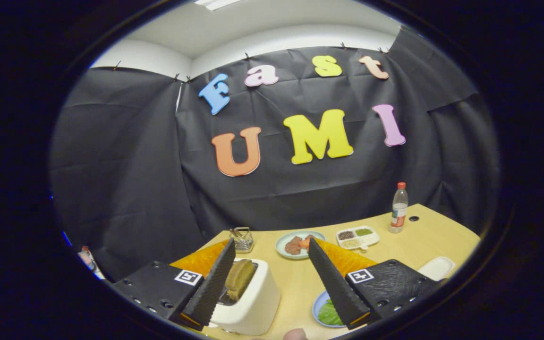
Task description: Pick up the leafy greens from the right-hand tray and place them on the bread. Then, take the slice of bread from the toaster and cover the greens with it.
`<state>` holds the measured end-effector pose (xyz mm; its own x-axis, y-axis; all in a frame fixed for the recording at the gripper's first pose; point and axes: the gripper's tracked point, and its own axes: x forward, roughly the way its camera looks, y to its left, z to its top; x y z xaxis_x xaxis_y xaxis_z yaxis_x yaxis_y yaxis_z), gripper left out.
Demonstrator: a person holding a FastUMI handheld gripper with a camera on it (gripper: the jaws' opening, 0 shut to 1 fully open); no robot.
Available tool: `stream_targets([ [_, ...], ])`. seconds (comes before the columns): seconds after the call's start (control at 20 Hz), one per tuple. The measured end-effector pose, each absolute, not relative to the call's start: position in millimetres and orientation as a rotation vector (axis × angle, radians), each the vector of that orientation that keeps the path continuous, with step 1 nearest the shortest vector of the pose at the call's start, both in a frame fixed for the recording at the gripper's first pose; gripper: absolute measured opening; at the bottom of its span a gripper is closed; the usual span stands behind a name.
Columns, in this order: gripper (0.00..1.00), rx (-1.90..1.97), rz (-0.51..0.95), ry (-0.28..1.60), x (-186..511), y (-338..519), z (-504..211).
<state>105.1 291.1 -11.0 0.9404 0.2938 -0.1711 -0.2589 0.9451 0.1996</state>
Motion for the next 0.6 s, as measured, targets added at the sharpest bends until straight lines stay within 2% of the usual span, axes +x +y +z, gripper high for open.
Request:
stream_targets([
  [0.6,0.95,0.114,0.259,0.403,119.4,359.5,-71.1],
])
